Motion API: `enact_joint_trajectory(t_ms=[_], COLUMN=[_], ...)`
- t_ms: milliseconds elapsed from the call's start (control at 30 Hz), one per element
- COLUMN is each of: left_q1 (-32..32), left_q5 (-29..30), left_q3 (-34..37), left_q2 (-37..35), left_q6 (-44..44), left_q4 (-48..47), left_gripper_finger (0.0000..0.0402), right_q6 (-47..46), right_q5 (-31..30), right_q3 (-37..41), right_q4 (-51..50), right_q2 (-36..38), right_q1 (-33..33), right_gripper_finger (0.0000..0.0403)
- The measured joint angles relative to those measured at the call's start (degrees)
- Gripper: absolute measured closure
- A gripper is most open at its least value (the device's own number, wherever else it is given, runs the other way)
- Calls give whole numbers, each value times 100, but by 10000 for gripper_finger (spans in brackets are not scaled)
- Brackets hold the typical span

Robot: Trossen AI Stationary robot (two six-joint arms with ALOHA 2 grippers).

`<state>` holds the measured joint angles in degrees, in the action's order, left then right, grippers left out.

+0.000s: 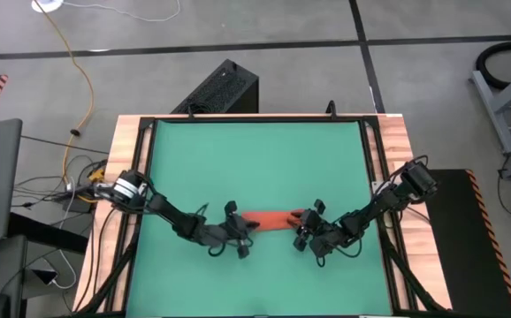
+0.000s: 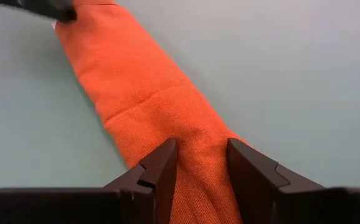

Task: Roll towel
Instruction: Roll the orange towel

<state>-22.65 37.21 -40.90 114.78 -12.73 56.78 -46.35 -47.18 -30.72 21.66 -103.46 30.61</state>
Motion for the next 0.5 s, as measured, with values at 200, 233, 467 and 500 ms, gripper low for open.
enact_joint_trajectory(t_ms=[200,233,467,500], left_q1=[13,20,47,64], left_q5=[409,416,512,535], left_q3=[-158,-152,-121,-121], left_q2=[70,70,57,57], left_q6=[-434,-482,-499,-499], left_q4=[-1178,-1253,-1782,-1811], left_gripper_finger=[402,402,401,402], right_q6=[-13,-13,800,951], right_q5=[-41,-64,-873,-1010], right_q3=[2,2,24,20], right_q4=[29,53,609,604], right_q2=[-2,-4,232,355], right_q1=[15,15,76,76], right_gripper_finger=[241,241,241,241])
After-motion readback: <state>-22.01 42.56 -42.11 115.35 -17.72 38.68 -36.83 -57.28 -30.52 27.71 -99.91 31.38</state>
